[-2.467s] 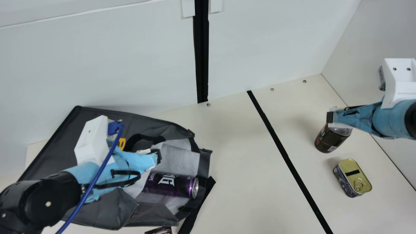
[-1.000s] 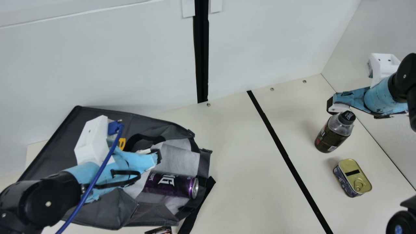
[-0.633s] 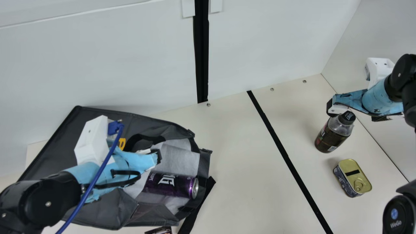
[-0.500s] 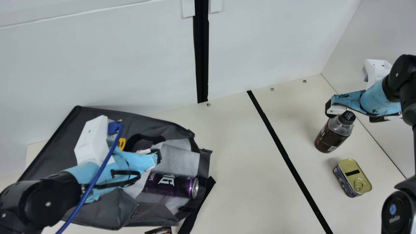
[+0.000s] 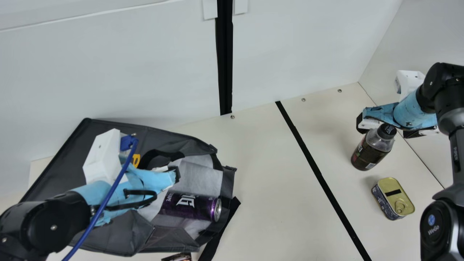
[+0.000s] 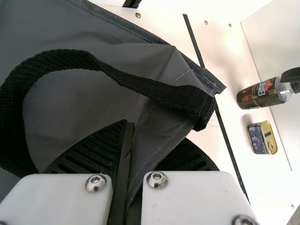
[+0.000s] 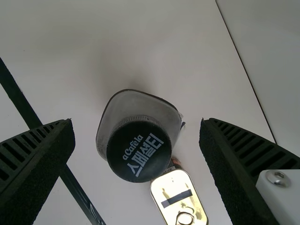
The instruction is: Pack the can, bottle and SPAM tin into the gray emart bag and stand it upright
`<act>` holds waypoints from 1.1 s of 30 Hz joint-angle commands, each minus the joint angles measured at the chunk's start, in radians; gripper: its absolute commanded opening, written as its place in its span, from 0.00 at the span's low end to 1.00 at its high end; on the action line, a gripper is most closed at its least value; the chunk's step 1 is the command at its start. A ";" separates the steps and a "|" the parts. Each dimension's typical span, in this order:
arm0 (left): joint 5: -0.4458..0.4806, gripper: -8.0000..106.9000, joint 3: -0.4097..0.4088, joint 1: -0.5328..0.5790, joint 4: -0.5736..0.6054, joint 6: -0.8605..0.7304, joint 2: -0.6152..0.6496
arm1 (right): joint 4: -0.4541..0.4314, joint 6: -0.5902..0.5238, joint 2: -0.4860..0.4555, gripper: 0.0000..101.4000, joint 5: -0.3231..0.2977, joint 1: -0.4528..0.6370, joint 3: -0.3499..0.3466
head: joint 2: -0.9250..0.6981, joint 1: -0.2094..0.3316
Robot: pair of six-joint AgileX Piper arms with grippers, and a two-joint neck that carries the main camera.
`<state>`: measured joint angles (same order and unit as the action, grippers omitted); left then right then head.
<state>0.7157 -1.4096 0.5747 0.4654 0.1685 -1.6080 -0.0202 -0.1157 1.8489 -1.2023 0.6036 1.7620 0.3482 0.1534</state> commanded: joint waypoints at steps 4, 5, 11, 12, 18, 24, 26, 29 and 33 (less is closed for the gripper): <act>0.000 0.00 0.000 0.000 0.000 0.000 0.000 | -0.003 -0.001 0.008 0.87 0.000 -0.001 0.000 | 0.001 0.021; 0.000 0.00 0.000 0.000 0.000 0.000 0.000 | -0.001 -0.001 0.009 0.81 0.000 -0.001 0.000 | 0.001 0.021; 0.000 0.00 0.000 0.000 0.000 0.000 0.000 | 0.001 0.003 0.010 0.41 -0.003 -0.004 -0.004 | 0.001 0.021; 0.000 0.00 0.000 0.000 0.000 0.000 0.000 | 0.000 0.004 0.009 0.34 -0.004 -0.004 -0.005 | 0.001 0.021; 0.000 0.00 0.000 0.000 0.000 0.000 0.000 | -0.003 0.005 0.001 0.00 -0.010 -0.006 -0.008 | 0.001 0.021; 0.000 0.00 0.000 0.000 0.000 0.000 0.000 | 0.002 0.002 -0.012 0.00 -0.016 -0.009 -0.004 | 0.001 0.021; 0.000 0.00 0.000 0.000 0.000 0.000 0.000 | 0.005 0.000 -0.018 0.00 -0.018 -0.011 -0.002 | 0.001 0.021; 0.000 0.00 0.000 0.000 0.000 0.000 0.000 | 0.010 -0.006 -0.029 0.00 -0.018 -0.015 -0.004 | 0.001 0.021; 0.000 0.00 0.000 0.000 0.000 0.000 0.000 | 0.017 -0.023 -0.045 0.00 -0.018 -0.019 -0.009 | 0.001 0.021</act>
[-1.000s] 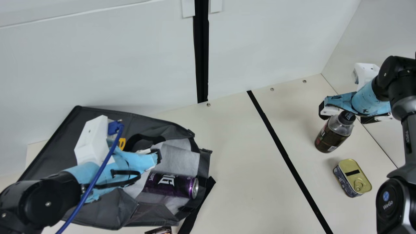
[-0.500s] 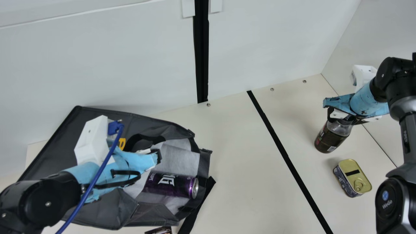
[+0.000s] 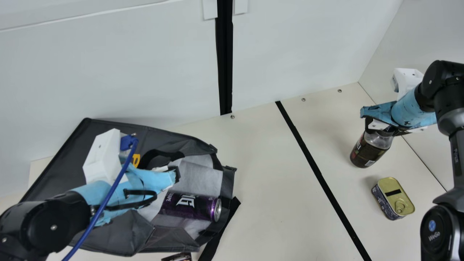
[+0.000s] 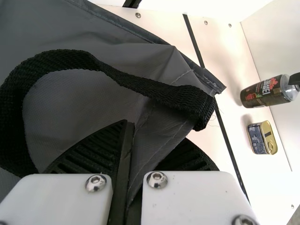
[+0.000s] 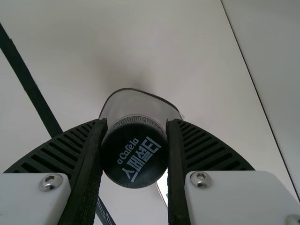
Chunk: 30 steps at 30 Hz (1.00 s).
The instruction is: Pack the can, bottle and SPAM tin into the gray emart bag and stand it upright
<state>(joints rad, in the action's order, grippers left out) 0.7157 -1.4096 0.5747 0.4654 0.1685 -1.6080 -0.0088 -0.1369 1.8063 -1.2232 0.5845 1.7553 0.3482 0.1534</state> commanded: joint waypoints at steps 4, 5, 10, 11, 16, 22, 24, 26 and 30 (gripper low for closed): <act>0.000 0.00 0.000 0.000 0.000 0.000 0.000 | 0.016 -0.025 -0.020 0.00 0.003 -0.003 -0.013 | 0.001 0.021; 0.000 0.00 0.000 0.000 0.000 0.000 0.000 | 0.018 -0.032 -0.025 0.00 0.003 -0.004 -0.016 | 0.001 0.021; 0.000 0.00 0.000 0.000 0.000 0.000 0.000 | 0.033 -0.069 -0.052 0.00 0.003 -0.007 -0.032 | 0.001 0.021; 0.000 0.00 0.000 0.000 0.000 0.000 0.000 | 0.036 -0.076 -0.058 0.00 0.003 -0.008 -0.036 | 0.001 0.021; 0.000 0.00 0.000 0.000 0.000 0.000 0.000 | 0.048 -0.107 -0.093 0.00 0.003 -0.014 -0.060 | 0.001 0.021; 0.000 0.00 0.000 0.000 0.000 0.000 0.000 | 0.063 -0.142 -0.144 0.00 0.003 -0.028 -0.102 | 0.001 0.021; 0.000 0.00 0.000 0.000 0.000 0.000 0.000 | 0.066 -0.152 -0.163 0.00 0.003 -0.036 -0.119 | 0.001 0.021; 0.000 0.00 0.000 0.000 0.000 0.000 0.000 | 0.069 -0.161 -0.181 0.00 0.003 -0.044 -0.136 | 0.001 0.021; 0.000 0.00 0.000 0.000 0.000 0.000 0.000 | 0.071 -0.174 -0.218 0.00 0.003 -0.063 -0.167 | 0.001 0.021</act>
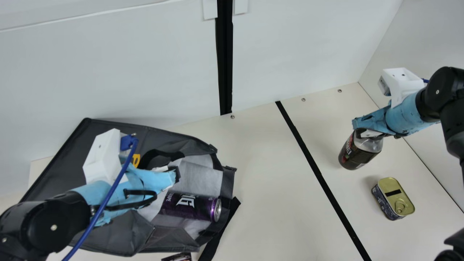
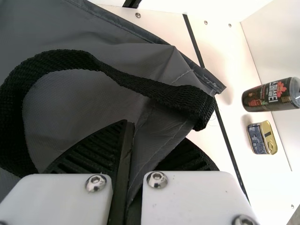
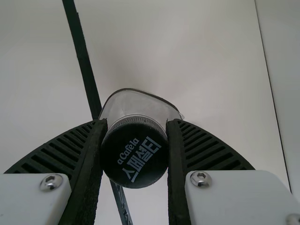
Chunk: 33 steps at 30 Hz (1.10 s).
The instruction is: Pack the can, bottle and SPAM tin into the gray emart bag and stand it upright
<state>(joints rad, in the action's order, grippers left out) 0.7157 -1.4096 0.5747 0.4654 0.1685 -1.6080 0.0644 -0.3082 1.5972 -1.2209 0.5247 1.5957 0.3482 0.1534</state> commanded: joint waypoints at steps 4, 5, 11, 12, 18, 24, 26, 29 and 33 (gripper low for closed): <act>0.000 0.00 0.000 0.000 0.000 0.000 0.000 | -0.006 -0.017 -0.042 0.00 0.001 -0.027 -0.035 | 0.001 0.021; 0.000 0.00 0.000 0.000 0.000 0.000 0.000 | -0.007 -0.021 -0.049 0.00 0.001 -0.033 -0.041 | 0.001 0.021; 0.000 0.00 0.000 0.000 0.000 0.000 0.000 | -0.006 -0.046 -0.090 0.00 0.001 -0.075 -0.078 | 0.001 0.021; 0.000 0.00 0.000 0.000 0.000 0.000 0.000 | -0.004 -0.051 -0.097 0.00 0.001 -0.082 -0.085 | 0.001 0.021; 0.000 0.00 0.000 0.000 0.000 0.000 0.000 | 0.021 -0.097 -0.128 0.00 0.001 -0.116 -0.116 | 0.001 0.021; 0.000 0.00 0.000 0.000 0.000 0.000 0.000 | 0.073 -0.167 -0.147 0.00 0.001 -0.139 -0.141 | 0.001 0.021; 0.000 0.00 0.000 0.000 0.000 0.000 0.000 | 0.093 -0.195 -0.153 0.00 0.001 -0.144 -0.147 | 0.001 0.021; 0.000 0.00 0.000 0.000 0.000 0.000 0.000 | 0.123 -0.240 -0.161 0.00 0.001 -0.153 -0.158 | 0.001 0.021; 0.000 0.00 0.000 0.000 0.000 0.000 0.000 | 0.158 -0.305 -0.176 0.00 0.001 -0.169 -0.180 | 0.001 0.021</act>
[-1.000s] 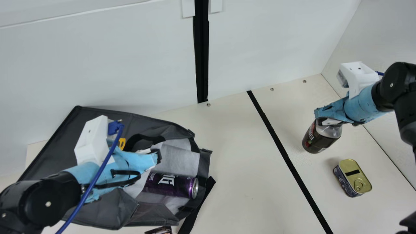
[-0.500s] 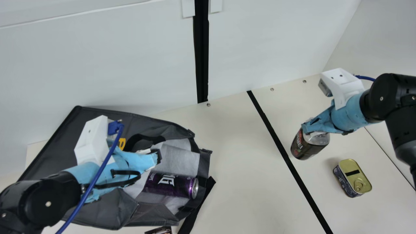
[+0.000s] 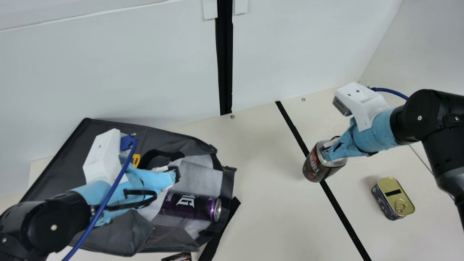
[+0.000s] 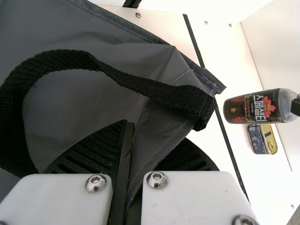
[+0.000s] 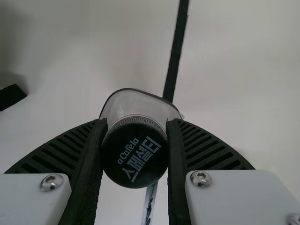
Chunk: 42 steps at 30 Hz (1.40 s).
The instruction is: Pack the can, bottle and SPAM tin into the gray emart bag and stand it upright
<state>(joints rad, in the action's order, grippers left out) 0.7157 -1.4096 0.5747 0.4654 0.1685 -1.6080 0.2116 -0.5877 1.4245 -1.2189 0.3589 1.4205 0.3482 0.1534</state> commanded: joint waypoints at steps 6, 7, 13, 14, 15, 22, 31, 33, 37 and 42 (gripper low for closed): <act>0.000 0.00 0.000 0.000 0.000 0.000 0.000 | 0.056 -0.113 -0.030 0.00 -0.001 -0.037 -0.053 | 0.001 0.021; 0.000 0.00 0.000 0.000 0.000 0.000 0.000 | 0.063 -0.124 -0.034 0.00 -0.001 -0.044 -0.061 | 0.001 0.021; 0.000 0.00 0.000 0.000 0.000 0.000 0.000 | 0.101 -0.187 -0.065 0.00 -0.001 -0.087 -0.109 | 0.001 0.021; 0.000 0.00 0.000 0.000 0.000 0.000 0.000 | 0.108 -0.196 -0.070 0.00 -0.001 -0.094 -0.115 | 0.001 0.021; 0.000 0.00 0.000 0.000 0.000 0.000 0.000 | 0.114 -0.204 -0.075 0.00 -0.001 -0.101 -0.121 | 0.001 0.021; 0.000 0.00 0.000 0.000 0.000 0.000 0.000 | 0.157 -0.233 -0.109 0.00 -0.001 -0.159 -0.150 | 0.001 0.021; 0.000 0.00 0.000 0.000 0.000 0.000 0.000 | 0.198 -0.238 -0.154 0.00 -0.001 -0.251 -0.183 | 0.001 0.021; 0.000 0.00 0.000 0.000 0.000 0.000 0.000 | 0.204 -0.236 -0.164 0.00 -0.001 -0.272 -0.188 | 0.001 0.021; 0.000 0.00 0.000 0.000 0.000 0.000 0.000 | 0.215 -0.228 -0.182 0.00 -0.001 -0.311 -0.197 | 0.001 0.021; 0.000 0.00 0.000 0.000 0.000 0.000 0.000 | 0.229 -0.221 -0.202 0.00 -0.001 -0.351 -0.208 | 0.001 0.021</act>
<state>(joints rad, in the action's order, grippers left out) 0.7157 -1.4096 0.5747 0.4654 0.1685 -1.6080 0.4354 -0.8104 1.2244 -1.2215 0.0145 1.2146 0.3482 0.1534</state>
